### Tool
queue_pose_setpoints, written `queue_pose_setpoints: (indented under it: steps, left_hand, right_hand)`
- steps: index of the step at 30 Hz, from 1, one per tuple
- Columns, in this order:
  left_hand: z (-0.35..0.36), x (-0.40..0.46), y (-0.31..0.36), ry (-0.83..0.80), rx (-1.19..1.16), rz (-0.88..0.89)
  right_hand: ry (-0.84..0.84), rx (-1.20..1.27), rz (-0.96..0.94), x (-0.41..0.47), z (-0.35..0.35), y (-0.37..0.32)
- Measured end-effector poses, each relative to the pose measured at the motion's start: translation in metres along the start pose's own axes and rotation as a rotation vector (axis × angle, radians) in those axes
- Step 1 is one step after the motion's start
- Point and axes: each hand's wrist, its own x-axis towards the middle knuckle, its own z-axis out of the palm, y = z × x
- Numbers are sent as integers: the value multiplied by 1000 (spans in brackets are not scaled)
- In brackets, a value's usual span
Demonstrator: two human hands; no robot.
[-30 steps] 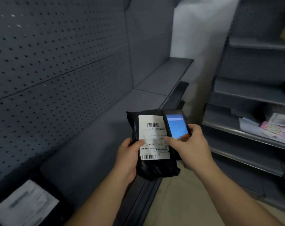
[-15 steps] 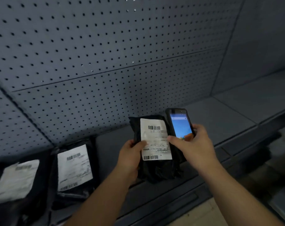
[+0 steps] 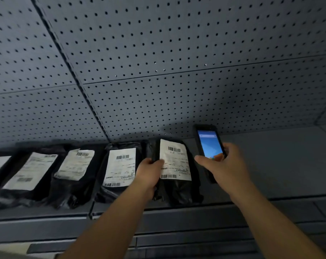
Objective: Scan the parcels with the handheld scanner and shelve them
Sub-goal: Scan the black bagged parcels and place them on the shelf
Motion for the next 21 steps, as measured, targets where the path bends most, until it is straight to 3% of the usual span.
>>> queue_pose_setpoints:
  steps: [21]
  left_hand:
    - [-12,-2,17,162,354,281]
  right_hand:
    - [-118,2,-40,-3,1,4]
